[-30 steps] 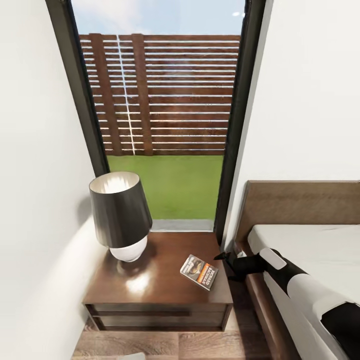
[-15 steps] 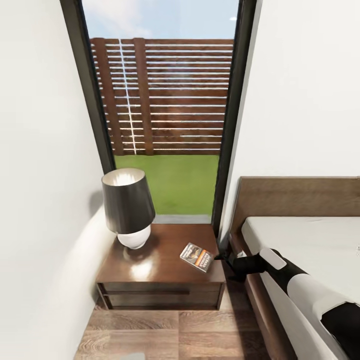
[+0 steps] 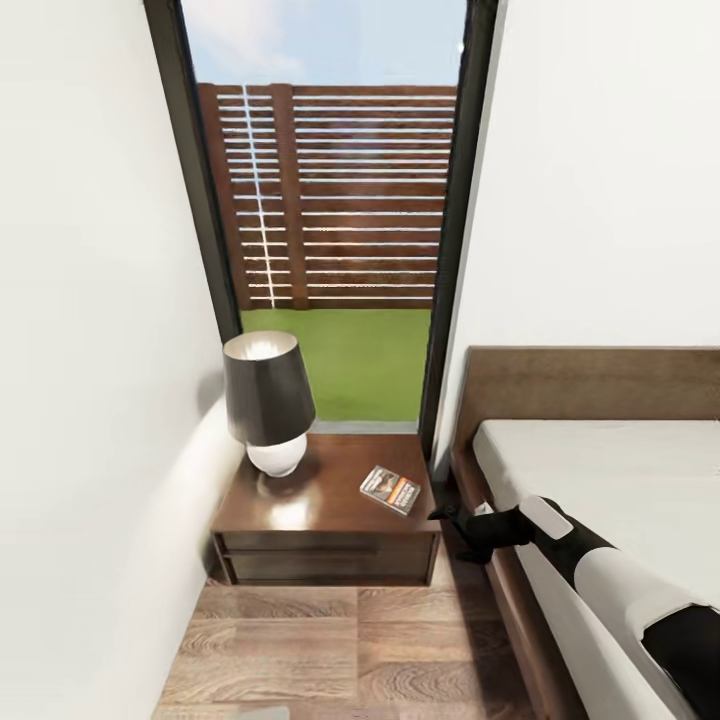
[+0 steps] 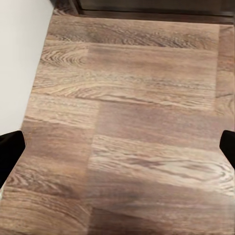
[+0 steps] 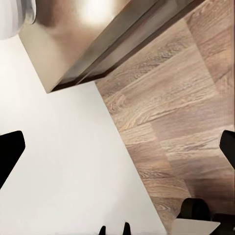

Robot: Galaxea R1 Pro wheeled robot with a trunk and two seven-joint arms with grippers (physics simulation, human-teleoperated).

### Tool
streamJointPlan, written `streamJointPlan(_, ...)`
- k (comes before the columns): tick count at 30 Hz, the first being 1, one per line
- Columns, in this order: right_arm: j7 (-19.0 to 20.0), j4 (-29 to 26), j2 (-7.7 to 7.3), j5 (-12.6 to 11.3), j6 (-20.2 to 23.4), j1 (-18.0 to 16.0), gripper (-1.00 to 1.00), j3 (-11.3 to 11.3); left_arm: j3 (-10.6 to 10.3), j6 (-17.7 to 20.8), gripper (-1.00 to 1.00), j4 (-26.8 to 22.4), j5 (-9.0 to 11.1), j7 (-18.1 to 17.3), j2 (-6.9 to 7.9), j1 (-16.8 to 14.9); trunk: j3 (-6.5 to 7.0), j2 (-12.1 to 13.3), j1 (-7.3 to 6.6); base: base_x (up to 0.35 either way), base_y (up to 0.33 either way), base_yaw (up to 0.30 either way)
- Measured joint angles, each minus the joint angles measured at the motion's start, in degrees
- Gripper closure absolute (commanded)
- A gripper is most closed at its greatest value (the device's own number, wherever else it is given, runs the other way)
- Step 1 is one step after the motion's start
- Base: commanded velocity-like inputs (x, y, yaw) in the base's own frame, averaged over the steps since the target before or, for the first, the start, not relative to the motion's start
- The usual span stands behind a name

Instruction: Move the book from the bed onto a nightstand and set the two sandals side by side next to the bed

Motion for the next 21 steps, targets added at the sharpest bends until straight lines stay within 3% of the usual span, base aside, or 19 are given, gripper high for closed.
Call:
streamJointPlan(9,0.0,0.0,0.0,0.0,0.0,0.0,-1.0,0.0,0.1,0.0,-1.0,0.1,0.0,0.0,0.0,0.0,1.62,3.6,-1.99,-0.293,0.0,0.0)
streamJointPlan(21,0.0,0.0,0.0,0.0,0.0,0.0,-1.0,0.0,0.3,0.0,-1.0,0.1,0.0,0.0,0.0,0.0,3.77,8.4,-4.65,-0.017,0.0,0.0)
